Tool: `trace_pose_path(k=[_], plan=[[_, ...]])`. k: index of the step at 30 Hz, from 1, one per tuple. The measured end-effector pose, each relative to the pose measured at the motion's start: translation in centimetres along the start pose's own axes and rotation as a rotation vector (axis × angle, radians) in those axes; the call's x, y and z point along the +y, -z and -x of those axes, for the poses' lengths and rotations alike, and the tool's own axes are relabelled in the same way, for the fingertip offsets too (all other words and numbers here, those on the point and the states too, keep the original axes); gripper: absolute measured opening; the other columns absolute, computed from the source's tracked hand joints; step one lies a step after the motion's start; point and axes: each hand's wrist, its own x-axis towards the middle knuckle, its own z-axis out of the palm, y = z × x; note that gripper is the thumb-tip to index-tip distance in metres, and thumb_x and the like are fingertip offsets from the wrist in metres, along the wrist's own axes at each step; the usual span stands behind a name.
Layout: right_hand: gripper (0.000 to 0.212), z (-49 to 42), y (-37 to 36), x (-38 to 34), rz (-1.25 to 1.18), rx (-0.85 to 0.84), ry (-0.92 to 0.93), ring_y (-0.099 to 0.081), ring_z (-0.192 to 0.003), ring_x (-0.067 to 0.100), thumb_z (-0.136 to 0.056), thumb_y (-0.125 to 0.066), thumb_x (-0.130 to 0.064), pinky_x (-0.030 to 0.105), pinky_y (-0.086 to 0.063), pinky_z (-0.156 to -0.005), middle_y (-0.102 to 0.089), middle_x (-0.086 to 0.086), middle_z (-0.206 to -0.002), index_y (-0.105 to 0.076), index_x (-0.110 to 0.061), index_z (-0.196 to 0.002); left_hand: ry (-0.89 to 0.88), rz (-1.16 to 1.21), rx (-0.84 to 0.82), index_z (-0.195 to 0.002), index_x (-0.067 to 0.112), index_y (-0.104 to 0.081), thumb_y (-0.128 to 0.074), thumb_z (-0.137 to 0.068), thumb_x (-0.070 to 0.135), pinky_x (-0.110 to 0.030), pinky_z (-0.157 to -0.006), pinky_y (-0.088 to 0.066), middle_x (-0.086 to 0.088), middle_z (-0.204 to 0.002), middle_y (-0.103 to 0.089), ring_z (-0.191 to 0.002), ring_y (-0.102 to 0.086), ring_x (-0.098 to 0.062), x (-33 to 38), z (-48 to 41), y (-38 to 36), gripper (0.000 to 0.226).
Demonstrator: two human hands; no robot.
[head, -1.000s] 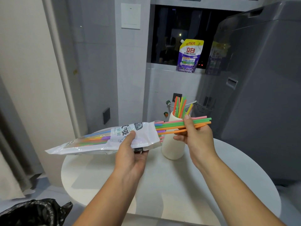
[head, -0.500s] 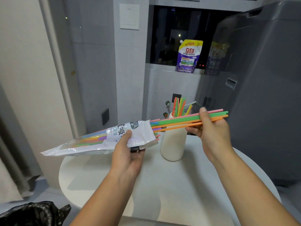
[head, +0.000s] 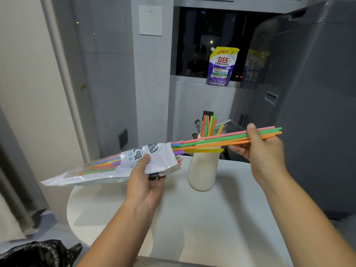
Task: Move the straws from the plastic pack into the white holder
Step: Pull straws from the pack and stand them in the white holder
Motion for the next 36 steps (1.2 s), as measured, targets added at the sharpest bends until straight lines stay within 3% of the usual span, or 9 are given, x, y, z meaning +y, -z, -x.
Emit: trace_pose_path(k=[3,7,11,20,23,30,36], plan=[[0.027,-0.1,0.3,0.0,-0.012,0.014,-0.009,-0.073,-0.058,0.015,-0.101,-0.058,-0.026,0.025,-0.061,-0.055,-0.069,0.008,-0.078,-0.064,-0.004,-0.086,0.000,0.003,-0.001,-0.135,0.011,-0.058,-0.062,-0.098,0.005,-0.049,-0.095,-0.057,-0.010,-0.121,-0.074,-0.106,-0.073,-0.025,-0.1,-0.1,0.0,0.038],[0.027,-0.5,0.9,-0.5,-0.077,0.074,0.034,-0.071,-0.059,0.015,-0.100,-0.059,-0.024,0.025,-0.060,-0.056,-0.063,0.007,-0.072,-0.061,-0.005,-0.081,-0.002,0.015,-0.001,-0.137,0.010,-0.058,-0.063,-0.097,0.005,-0.056,-0.103,-0.053,-0.012,-0.124,-0.074,-0.112,-0.072,-0.028,0.1,-0.5,0.3,0.041],[0.027,-0.8,1.2,-1.3,-0.078,0.129,0.106,-0.071,-0.061,0.015,-0.100,-0.060,-0.025,0.027,-0.060,-0.059,-0.063,0.001,-0.068,-0.060,-0.008,-0.079,0.004,0.012,0.011,-0.136,0.010,-0.059,-0.063,-0.097,0.006,-0.051,-0.094,-0.058,-0.010,-0.123,-0.074,-0.108,-0.073,-0.026,0.1,-0.4,0.3,0.039],[0.036,-0.7,1.3,-4.3,0.176,0.193,0.389,-0.073,-0.054,0.019,-0.099,-0.059,-0.033,0.028,-0.060,-0.054,-0.068,0.002,-0.065,-0.061,-0.013,-0.069,0.023,0.006,0.011,-0.136,0.010,-0.059,-0.061,-0.098,0.005,-0.048,-0.095,-0.057,-0.012,-0.129,-0.072,-0.116,-0.070,-0.027,-0.2,0.1,0.2,0.039],[0.036,-0.7,1.4,-5.3,0.276,0.197,0.408,-0.073,-0.054,0.018,-0.098,-0.059,-0.037,0.027,-0.059,-0.053,-0.072,0.003,-0.071,-0.064,-0.011,-0.074,0.040,0.000,0.014,-0.136,0.009,-0.060,-0.061,-0.098,0.005,-0.048,-0.099,-0.055,-0.013,-0.127,-0.073,-0.114,-0.071,-0.027,-0.3,0.4,0.2,0.038],[0.037,-1.1,1.7,-6.7,0.371,0.202,0.437,-0.073,-0.054,0.017,-0.097,-0.060,-0.038,0.031,-0.059,-0.054,-0.072,0.005,-0.070,-0.065,-0.009,-0.074,0.068,-0.010,0.038,-0.138,0.010,-0.060,-0.063,-0.097,0.004,-0.042,-0.088,-0.058,-0.010,-0.124,-0.074,-0.105,-0.072,-0.023,-1.1,1.3,0.1,0.041],[0.045,-2.5,0.6,-6.5,0.560,0.131,0.473,-0.071,-0.051,0.010,-0.098,-0.058,-0.042,0.016,-0.050,-0.044,-0.073,0.007,-0.070,-0.068,-0.003,-0.078,0.080,-0.021,0.042,-0.138,0.011,-0.060,-0.063,-0.096,0.003,-0.042,-0.089,-0.058,-0.010,-0.127,-0.073,-0.114,-0.070,-0.024,-1.6,1.9,0.1,0.042]])
